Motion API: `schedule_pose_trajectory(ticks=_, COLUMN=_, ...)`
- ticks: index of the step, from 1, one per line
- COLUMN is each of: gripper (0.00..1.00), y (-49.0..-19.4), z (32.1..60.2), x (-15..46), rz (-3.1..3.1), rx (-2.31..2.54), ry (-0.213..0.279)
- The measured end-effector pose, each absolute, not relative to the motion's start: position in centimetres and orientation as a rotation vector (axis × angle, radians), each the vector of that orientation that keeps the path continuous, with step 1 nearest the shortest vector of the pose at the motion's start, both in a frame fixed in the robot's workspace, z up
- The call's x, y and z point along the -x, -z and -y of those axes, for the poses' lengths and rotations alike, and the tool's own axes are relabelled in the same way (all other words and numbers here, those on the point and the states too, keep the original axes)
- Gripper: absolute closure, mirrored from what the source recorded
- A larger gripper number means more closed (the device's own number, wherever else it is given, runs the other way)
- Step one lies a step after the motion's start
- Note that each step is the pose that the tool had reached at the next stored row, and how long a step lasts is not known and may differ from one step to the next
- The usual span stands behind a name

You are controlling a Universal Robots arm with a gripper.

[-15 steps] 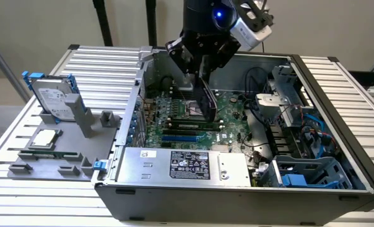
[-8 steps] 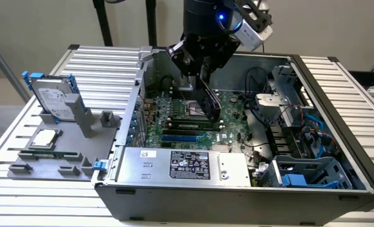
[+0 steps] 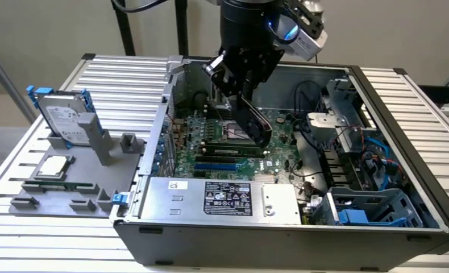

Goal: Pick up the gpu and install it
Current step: 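Insert the gpu into the slot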

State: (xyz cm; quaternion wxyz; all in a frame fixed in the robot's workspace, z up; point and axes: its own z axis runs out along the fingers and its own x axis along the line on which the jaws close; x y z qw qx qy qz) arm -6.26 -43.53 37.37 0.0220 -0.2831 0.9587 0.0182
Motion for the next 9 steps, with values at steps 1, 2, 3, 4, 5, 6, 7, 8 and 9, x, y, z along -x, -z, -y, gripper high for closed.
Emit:
schedule_pose_trajectory(ticks=1, gripper=1.0, y=-37.31, z=43.53, x=6.26, rz=-2.961, rx=0.906, ry=-0.057)
schedule_pose_trajectory(ticks=2, gripper=1.0, y=-37.25, z=43.53, x=6.26, rz=-2.952, rx=0.932, ry=-0.057)
schedule_pose_trajectory(ticks=3, gripper=1.0, y=-37.2, z=43.53, x=6.26, rz=-2.943, rx=0.959, ry=-0.057)
schedule_pose_trajectory(ticks=4, gripper=1.0, y=-37.13, z=43.53, x=6.26, rz=-2.934, rx=0.986, ry=-0.057)
schedule_pose_trajectory(ticks=5, gripper=1.0, y=-37.07, z=43.53, x=6.26, rz=-2.924, rx=1.012, ry=-0.058)
schedule_pose_trajectory(ticks=6, gripper=1.0, y=-37.02, z=43.54, x=6.26, rz=-2.915, rx=1.038, ry=-0.058)
schedule_pose_trajectory(ticks=7, gripper=1.0, y=-36.95, z=43.53, x=6.26, rz=-2.905, rx=1.065, ry=-0.058)
schedule_pose_trajectory(ticks=8, gripper=1.0, y=-36.88, z=43.53, x=6.26, rz=-2.895, rx=1.091, ry=-0.059)
schedule_pose_trajectory(ticks=9, gripper=1.0, y=-36.81, z=43.53, x=6.26, rz=-2.885, rx=1.118, ry=-0.059)
